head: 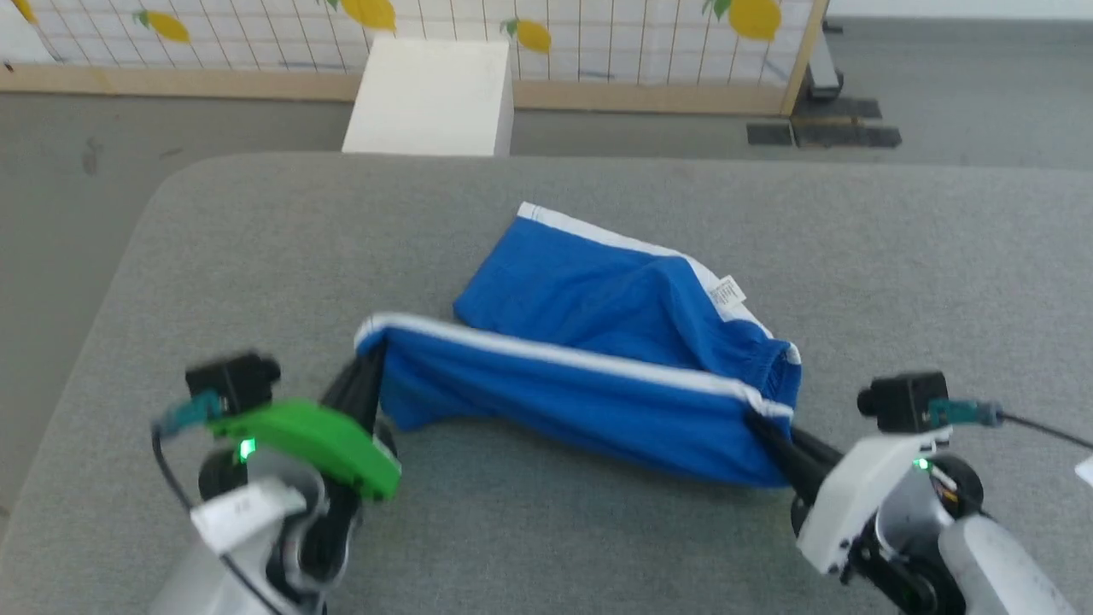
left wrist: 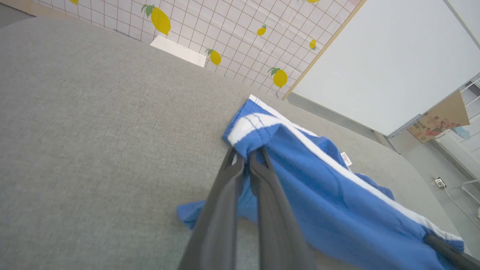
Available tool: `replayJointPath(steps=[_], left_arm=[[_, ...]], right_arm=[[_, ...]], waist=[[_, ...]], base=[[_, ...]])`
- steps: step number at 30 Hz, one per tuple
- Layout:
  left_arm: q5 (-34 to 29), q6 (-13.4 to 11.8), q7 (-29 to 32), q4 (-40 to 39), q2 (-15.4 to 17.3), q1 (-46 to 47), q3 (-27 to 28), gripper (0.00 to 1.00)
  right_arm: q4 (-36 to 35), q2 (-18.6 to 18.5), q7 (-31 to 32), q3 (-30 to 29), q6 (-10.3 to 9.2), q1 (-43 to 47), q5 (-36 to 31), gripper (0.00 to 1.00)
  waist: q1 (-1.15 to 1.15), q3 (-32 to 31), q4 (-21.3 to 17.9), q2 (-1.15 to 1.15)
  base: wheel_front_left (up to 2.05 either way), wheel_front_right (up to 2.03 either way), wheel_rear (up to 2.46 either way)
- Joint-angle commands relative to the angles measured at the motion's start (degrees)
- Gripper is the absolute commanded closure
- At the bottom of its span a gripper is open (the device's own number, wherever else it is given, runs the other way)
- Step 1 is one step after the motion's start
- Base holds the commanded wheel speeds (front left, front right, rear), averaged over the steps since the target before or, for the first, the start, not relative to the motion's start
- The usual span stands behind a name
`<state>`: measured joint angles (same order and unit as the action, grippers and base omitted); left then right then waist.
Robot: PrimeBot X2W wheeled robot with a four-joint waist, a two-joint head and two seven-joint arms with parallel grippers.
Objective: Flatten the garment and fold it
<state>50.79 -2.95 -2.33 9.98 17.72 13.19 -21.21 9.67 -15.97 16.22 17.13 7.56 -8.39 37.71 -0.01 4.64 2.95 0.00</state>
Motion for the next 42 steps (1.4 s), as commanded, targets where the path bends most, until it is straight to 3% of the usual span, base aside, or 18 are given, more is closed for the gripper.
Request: replayJointPath(steps=[1, 13, 23, 41, 42], left_arm=[[-1.1, 0.8, 0.4, 1.3, 0.2, 3.9, -0.1, 1.00], [-4.2, 5.9, 3.2, 18.1, -3.2, 28.4, -3.3, 1.00], [-5.9, 8.6, 3.0, 29.9, -6.4, 40.9, -6.0, 1.00], [-6.5, 6.0, 4.3, 46.7, -6.1, 51.0, -5.6, 1.00], [-6.2, 5.8, 4.3, 47.3, -6.2, 51.2, -5.4, 0.87]], right_arm=[[-0.4, 0.5, 0.3, -0.4, -0.08, -2.0, -0.8, 1.00], [1.9, 4.1, 2.1, -3.4, -0.08, -12.1, -3.5, 1.00], [2.8, 6.3, 2.0, -5.0, -0.08, -16.1, -4.6, 1.00], [4.8, 7.4, 2.2, -4.8, -0.08, -16.8, -4.3, 1.00], [4.8, 7.3, 2.2, -4.8, -0.08, -16.8, -4.2, 1.00]], waist=[[0.01, 4.0, -1.2, 0.00], [0.01, 15.7, -4.8, 0.00], [0.01, 21.6, -8.2, 0.00], [0.01, 24.4, -10.4, 0.00], [0.01, 24.3, -10.4, 0.00]], base=[[0.00, 0.00, 0.00], [0.00, 0.00, 0.00], [0.00, 0.00, 0.00], [0.00, 0.00, 0.00], [0.00, 0.00, 0.00]])
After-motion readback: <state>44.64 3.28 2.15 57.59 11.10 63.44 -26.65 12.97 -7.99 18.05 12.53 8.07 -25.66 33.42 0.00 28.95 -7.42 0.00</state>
